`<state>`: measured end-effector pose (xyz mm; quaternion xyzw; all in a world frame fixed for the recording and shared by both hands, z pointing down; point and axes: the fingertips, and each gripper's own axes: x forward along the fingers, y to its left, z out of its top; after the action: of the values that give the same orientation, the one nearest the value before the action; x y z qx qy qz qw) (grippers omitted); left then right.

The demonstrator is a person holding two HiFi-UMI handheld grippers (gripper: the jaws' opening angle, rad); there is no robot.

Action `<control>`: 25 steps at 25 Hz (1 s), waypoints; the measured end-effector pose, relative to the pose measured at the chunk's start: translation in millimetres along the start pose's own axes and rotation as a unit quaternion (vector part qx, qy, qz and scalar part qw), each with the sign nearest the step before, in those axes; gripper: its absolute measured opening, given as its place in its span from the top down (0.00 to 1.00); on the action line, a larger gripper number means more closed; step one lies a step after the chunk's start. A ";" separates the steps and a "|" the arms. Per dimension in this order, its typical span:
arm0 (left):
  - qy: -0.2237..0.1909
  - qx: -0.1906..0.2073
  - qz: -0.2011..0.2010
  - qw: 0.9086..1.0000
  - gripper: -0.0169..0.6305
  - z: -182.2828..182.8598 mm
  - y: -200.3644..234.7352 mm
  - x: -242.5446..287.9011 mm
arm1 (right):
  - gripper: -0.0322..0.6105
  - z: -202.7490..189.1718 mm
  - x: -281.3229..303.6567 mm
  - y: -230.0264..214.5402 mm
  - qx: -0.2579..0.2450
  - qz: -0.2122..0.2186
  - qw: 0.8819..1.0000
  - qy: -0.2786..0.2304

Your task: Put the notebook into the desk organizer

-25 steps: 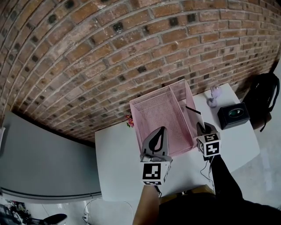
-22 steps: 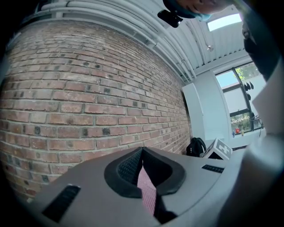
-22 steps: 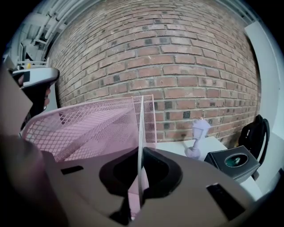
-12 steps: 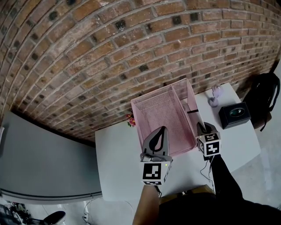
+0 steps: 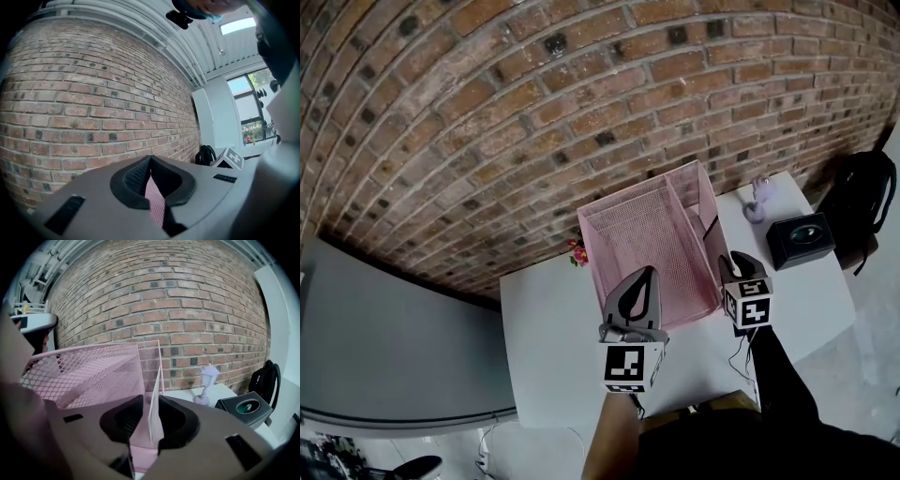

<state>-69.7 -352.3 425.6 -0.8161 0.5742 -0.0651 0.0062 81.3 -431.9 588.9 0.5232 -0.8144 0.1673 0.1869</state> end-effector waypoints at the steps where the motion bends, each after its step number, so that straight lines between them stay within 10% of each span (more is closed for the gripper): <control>1: -0.001 -0.001 -0.001 1.000 0.95 -0.3 -0.5 0.0 | 0.76 0.7 -0.3 0.7 0.003 0.003 1.000 -0.002; 25: -0.004 0.005 -0.004 1.000 0.95 1.3 -18.9 -1.1 | 0.74 -2.3 -13.7 -0.6 -0.002 0.015 1.000 -0.009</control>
<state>-52.3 -344.9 425.8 -0.8184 0.5708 -0.0647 0.0125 87.4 -420.2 584.4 0.5122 -0.8241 0.1638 0.1783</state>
